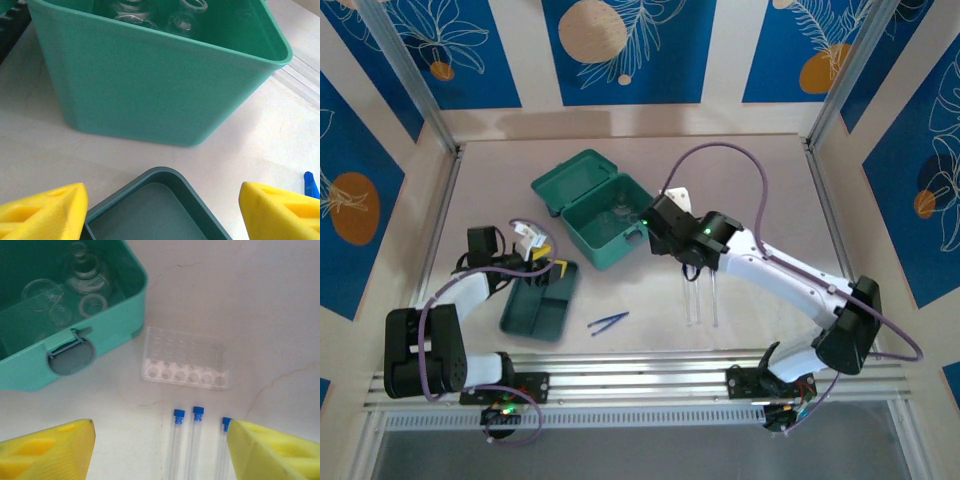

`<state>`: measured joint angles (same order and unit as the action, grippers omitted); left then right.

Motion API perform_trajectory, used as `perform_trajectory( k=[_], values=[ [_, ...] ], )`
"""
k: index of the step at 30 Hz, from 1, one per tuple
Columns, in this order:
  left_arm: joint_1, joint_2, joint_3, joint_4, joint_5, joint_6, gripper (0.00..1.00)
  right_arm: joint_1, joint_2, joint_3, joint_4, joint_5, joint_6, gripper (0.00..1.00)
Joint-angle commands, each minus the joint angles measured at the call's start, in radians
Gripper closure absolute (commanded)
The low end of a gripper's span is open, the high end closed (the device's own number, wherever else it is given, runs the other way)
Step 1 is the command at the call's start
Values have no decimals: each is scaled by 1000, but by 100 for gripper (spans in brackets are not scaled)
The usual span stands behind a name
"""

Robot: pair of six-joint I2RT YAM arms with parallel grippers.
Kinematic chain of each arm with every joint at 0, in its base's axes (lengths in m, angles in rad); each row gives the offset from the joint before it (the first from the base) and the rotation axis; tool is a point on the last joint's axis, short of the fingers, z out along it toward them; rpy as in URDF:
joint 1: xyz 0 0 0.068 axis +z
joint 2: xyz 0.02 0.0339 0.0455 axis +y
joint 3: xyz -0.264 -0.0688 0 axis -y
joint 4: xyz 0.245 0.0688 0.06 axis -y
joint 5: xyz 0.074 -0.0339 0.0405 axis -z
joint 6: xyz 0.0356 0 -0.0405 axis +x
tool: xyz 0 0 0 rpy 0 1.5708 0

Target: Organize the chemistry lab equipment

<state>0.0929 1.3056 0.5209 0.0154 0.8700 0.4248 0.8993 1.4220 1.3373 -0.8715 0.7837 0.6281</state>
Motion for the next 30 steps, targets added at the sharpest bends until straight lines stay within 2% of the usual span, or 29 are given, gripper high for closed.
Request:
perform_trajectory(
  k=[1, 16, 30],
  values=[
    [-12, 12, 27, 3, 3, -1, 21, -5, -42, -36, 24, 5, 72, 29],
    [-12, 15, 31, -2, 4, 1, 21, -38, -162, -190, 31, -1, 169, 29],
    [-13, 11, 28, 0, -5, -1, 21, -85, -221, -266, -14, -23, 222, 30]
  ],
)
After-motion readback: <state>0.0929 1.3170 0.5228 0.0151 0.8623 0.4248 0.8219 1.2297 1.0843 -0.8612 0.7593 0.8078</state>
